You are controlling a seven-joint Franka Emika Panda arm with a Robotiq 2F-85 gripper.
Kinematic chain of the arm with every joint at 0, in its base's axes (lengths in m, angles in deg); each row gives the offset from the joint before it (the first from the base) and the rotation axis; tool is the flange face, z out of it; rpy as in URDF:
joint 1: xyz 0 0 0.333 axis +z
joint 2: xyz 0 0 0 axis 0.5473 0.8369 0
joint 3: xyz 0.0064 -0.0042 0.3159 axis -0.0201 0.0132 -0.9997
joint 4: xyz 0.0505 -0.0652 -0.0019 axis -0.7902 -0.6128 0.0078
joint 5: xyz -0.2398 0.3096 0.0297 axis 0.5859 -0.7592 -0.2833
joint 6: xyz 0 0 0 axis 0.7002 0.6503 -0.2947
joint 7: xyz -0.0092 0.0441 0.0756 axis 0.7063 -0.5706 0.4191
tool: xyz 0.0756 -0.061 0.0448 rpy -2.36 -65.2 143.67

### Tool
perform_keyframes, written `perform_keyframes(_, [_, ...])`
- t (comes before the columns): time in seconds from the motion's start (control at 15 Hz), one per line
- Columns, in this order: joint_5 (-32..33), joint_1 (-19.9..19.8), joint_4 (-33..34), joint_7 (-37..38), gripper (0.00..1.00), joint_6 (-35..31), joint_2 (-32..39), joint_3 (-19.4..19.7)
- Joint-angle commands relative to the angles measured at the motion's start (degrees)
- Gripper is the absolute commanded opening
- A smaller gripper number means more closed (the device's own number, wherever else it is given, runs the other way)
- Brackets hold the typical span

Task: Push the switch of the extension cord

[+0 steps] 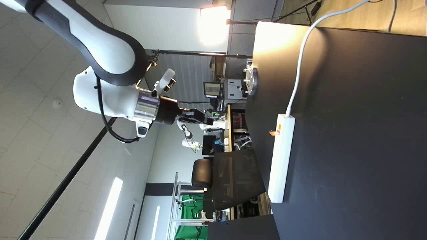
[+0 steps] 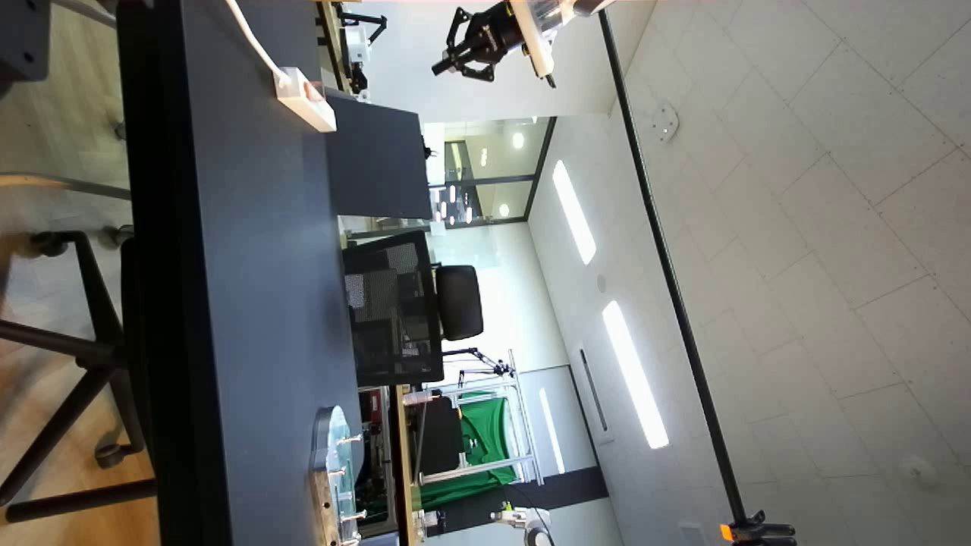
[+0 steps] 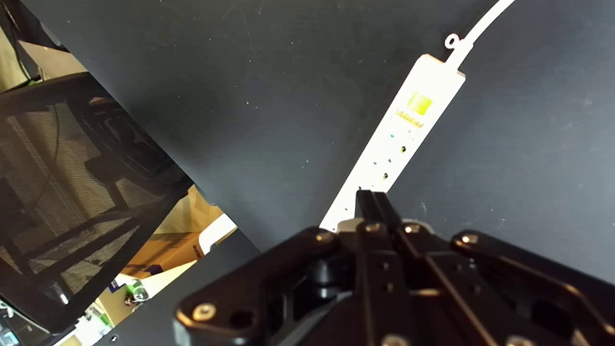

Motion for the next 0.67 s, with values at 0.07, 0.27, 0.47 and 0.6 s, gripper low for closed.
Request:
perform_keyframes(0.07, [-0.1, 0.4, 0.1, -0.3, 0.01, 0.1, 0.0, 0.4])
perform_keyframes(0.27, [-0.1, 0.4, 0.1, -0.3, 0.01, 0.1, 0.0, 0.4])
perform_keyframes(0.47, [-0.1, 0.4, 0.1, -0.3, 0.01, 0.1, 0.0, 0.4])
perform_keyframes(0.6, [3.3, -0.4, 0.6, 4.0, 0.0, 0.1, 0.6, 0.0])
